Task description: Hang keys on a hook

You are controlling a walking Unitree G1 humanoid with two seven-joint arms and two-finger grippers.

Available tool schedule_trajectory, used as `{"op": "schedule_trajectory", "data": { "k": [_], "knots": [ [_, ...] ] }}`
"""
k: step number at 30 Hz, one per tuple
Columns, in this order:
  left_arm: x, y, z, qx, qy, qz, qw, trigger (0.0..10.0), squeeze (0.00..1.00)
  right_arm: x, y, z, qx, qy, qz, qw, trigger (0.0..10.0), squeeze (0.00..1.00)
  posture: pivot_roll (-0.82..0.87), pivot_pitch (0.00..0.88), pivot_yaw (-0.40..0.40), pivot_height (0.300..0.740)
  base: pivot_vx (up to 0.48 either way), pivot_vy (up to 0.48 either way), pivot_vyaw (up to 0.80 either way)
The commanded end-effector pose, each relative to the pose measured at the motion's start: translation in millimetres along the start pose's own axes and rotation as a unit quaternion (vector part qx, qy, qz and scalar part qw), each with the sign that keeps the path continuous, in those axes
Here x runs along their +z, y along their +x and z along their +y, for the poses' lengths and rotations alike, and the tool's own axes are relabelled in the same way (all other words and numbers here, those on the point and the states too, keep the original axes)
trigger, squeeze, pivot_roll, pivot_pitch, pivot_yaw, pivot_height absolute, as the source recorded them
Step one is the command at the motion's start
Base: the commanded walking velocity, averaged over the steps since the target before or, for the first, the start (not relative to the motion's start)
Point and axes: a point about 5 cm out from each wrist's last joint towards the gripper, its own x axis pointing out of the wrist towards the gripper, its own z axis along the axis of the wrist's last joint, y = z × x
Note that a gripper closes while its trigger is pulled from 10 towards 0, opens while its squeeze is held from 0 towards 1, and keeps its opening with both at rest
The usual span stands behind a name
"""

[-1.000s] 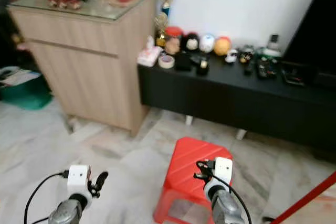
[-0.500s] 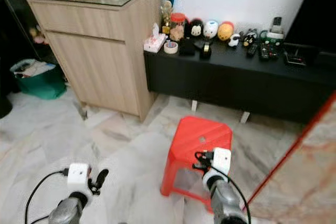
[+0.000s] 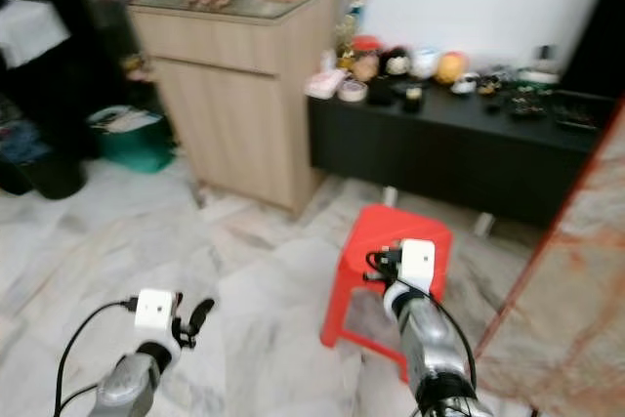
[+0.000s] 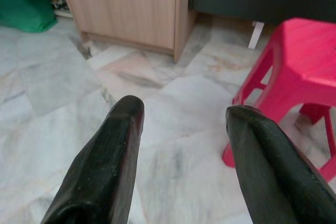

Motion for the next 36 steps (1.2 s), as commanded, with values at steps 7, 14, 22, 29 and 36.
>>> {"op": "schedule_trajectory", "data": {
  "k": [7,14,22,29,36],
  "knots": [
    [36,12.9,-17.7,-0.136,0.074,-0.033,0.987,10.0,0.0,39,7.4,12.9,0.055,-0.05,-0.005,0.997,10.0,0.0,0.03,0.0,-0.048,0.723,0.0,0.0,0.0],
    [58,14.9,-28.7,-0.219,0.103,-0.036,0.97,10.0,0.0,56,3.8,24.2,0.089,-0.064,0.025,0.994,10.0,0.0,0.03,0.0,-0.051,0.723,0.0,0.0,0.0],
    [79,11.0,-42.7,-0.281,0.133,-0.041,0.949,10.0,0.0,97,-10.5,40.8,0.139,-0.093,-0.001,0.986,10.0,0.0,0.03,0.0,-0.06,0.723,0.0,0.0,0.0],
    [96,5.9,-49.1,-0.308,0.15,-0.047,0.938,10.0,0.0,122,-22.4,66.7,0.196,-0.125,-0.011,0.973,10.0,0.0,0.02,0.0,-0.068,0.723,0.0,0.0,0.0],
    [113,4.7,-55.9,-0.32,0.139,-0.062,0.935,10.0,0.0,123,-28.1,79.0,0.223,-0.176,0.014,0.959,10.0,0.0,0.03,0.0,-0.075,0.723,0.0,0.0,0.0]
  ]
}}
